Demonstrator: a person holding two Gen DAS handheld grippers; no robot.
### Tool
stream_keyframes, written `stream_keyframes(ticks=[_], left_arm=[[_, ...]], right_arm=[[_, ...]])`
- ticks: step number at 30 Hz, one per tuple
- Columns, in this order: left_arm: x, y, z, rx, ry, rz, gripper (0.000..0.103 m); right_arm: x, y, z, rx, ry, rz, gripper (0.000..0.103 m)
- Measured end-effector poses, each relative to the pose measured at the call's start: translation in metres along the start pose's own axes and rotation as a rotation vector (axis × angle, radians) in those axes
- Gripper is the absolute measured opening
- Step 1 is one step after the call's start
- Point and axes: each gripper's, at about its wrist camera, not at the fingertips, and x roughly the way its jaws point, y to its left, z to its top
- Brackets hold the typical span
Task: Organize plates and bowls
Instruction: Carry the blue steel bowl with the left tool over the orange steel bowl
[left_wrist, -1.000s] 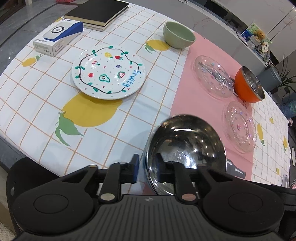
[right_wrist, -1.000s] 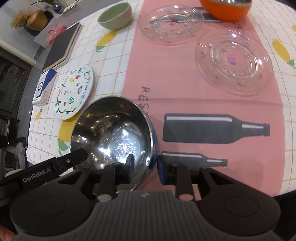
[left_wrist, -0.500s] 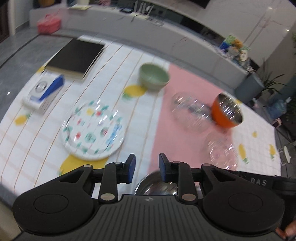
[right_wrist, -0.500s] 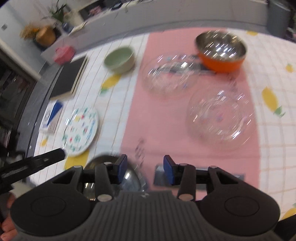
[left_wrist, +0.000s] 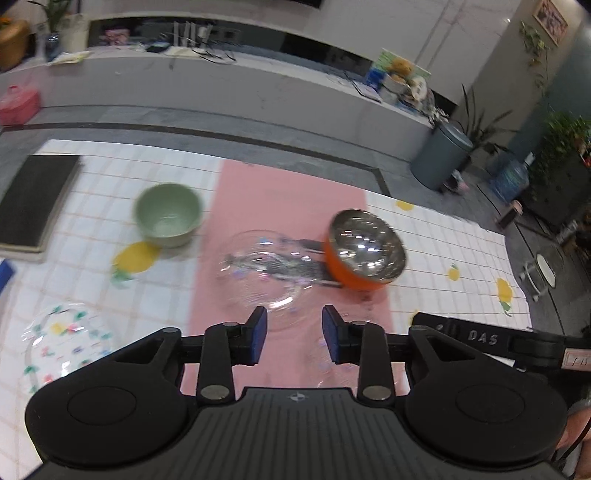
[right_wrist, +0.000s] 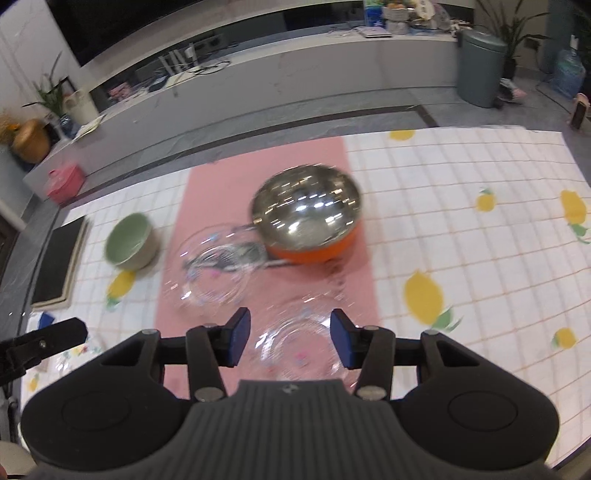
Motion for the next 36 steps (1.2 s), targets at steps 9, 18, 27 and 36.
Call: stream_keyframes(ticks=[9,18,27,36], left_arm=[[0.083,-0.046,0.036,-0.027,0.106,-0.004,0.044],[0.145,-0.036,0.064,-0.227,0.039,-0.017,0.049],[0.189,-0.044,0.07,-0.219,0.094,0.039,0.054],[0.208,-0.049,0.065,-0.153,0.166,0.107,0.036]], right_arm=[[0.051,-0.037,0.042,0.089,0.081,-0.006,0.056],[0.091,-0.068,0.076,0.264,0.059,-0.008,0.056],[0.139,-0.073,0.085,0.298,0.135,-0.002,0.051],[0.16,-0.075,0.073,0.323,0.175,0.057,0.022]])
